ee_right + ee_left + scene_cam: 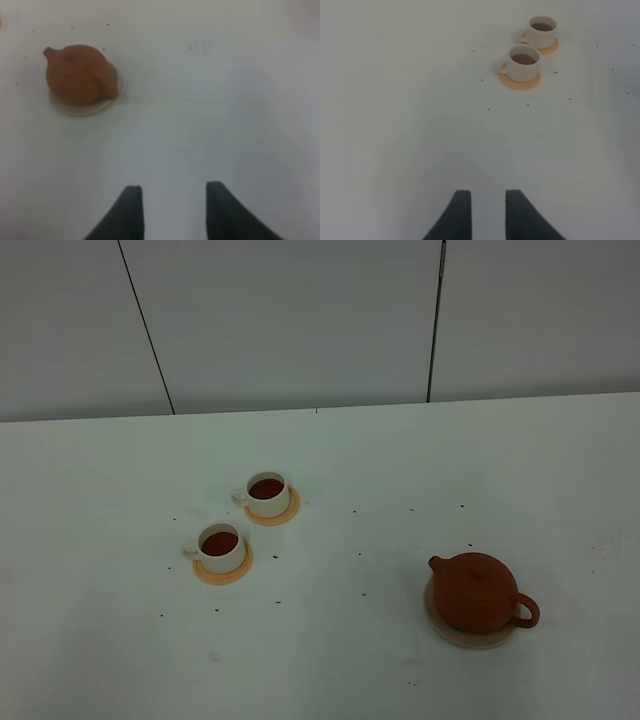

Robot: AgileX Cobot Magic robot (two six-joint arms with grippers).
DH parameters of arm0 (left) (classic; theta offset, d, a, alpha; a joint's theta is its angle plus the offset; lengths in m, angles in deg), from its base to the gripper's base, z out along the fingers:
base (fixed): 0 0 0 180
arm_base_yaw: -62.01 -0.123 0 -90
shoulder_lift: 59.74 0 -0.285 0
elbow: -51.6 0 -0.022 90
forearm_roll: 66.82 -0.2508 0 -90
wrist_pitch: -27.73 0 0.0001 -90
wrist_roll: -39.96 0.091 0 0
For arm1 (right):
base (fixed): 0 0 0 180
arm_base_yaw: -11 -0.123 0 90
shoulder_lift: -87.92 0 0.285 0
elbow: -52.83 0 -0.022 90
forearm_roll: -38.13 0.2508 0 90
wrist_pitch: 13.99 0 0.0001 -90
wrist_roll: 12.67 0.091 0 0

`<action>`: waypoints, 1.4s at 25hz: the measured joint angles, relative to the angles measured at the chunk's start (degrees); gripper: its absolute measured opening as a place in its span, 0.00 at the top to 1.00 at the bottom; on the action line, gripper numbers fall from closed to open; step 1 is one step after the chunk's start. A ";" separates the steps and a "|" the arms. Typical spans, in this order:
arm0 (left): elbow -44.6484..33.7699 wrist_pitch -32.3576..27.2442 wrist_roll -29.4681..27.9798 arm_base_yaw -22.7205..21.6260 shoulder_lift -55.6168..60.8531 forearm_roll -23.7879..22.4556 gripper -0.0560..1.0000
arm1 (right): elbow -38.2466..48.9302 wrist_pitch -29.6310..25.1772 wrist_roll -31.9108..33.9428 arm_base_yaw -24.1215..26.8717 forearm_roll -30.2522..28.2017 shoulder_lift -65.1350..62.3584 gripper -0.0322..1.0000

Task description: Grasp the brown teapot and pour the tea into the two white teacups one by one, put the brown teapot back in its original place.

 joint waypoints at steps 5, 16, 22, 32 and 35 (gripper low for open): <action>0.00 0.00 0.00 0.00 0.00 0.00 0.72 | 0.00 0.00 2.14 0.05 0.47 0.00 0.71; 0.00 0.00 0.00 0.00 0.00 0.00 0.72 | 0.00 0.00 0.33 4.03 0.24 0.00 0.73; 0.00 0.00 0.00 0.00 0.00 0.00 0.72 | 0.00 0.00 0.00 4.50 0.08 0.00 0.73; 0.00 0.00 0.00 0.00 0.00 0.00 0.72 | 0.00 0.00 0.00 4.57 0.18 0.00 0.73; 0.00 0.00 0.00 0.00 0.00 0.00 0.72 | 0.00 0.00 0.00 4.57 0.18 0.00 0.73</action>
